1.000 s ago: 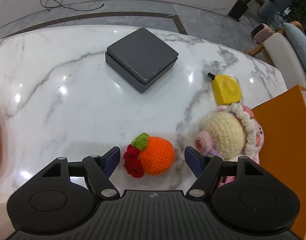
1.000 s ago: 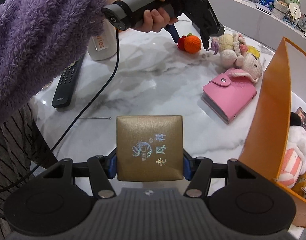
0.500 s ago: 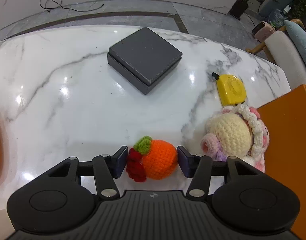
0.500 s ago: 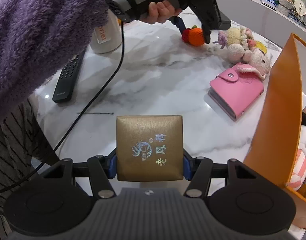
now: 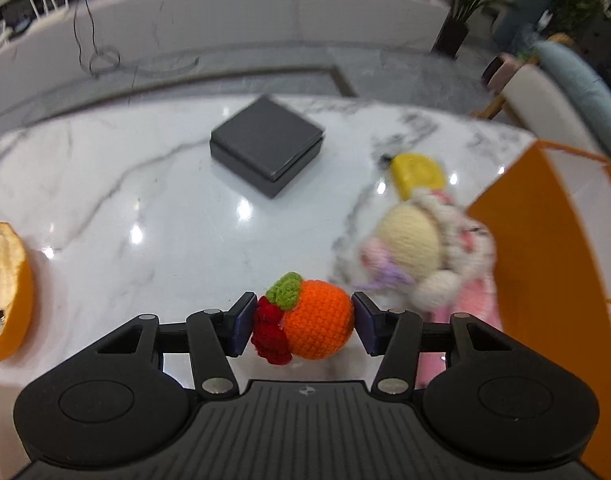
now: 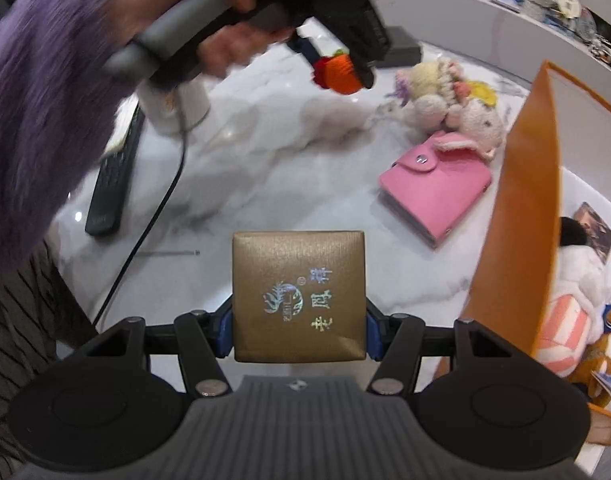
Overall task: Organize objects
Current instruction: 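Close the left gripper on the crocheted orange and lift it, then carry the gold box into the orange box and open the right gripper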
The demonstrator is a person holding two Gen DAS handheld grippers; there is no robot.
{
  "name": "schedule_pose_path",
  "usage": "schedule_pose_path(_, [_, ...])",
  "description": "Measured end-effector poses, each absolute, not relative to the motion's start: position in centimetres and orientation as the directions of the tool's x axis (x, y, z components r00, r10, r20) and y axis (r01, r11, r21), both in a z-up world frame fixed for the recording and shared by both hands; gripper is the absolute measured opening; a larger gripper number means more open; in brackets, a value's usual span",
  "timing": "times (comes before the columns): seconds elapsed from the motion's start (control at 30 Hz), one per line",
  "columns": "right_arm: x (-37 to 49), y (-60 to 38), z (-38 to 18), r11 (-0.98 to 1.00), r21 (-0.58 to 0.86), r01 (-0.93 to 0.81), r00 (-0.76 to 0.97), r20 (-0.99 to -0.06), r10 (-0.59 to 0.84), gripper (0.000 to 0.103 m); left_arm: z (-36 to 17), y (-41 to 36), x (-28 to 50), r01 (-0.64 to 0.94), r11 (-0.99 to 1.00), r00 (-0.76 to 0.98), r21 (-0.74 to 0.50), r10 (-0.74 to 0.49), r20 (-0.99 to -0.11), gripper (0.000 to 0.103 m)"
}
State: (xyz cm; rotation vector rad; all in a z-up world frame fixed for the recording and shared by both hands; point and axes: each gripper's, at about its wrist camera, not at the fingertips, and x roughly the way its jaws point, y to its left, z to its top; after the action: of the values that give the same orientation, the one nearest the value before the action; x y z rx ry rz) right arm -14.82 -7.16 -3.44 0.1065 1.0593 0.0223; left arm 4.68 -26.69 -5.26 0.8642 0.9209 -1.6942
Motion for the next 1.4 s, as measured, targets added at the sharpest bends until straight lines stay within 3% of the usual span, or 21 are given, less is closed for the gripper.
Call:
schedule_pose_path(0.53, [-20.1, -11.1, 1.7, 0.929, 0.218, 0.298, 0.651, -0.758, -0.03, 0.061, 1.5, -11.5, 4.1, 0.943, -0.282, -0.324, -0.179, -0.645, -0.692, 0.06])
schedule_pose_path(1.4, [-21.0, -16.2, 3.7, 0.852, 0.232, 0.469, 0.69, -0.699, -0.189, 0.061, 1.0, -7.4, 3.3, 0.954, -0.264, -0.292, -0.145, -0.701, -0.65, 0.06])
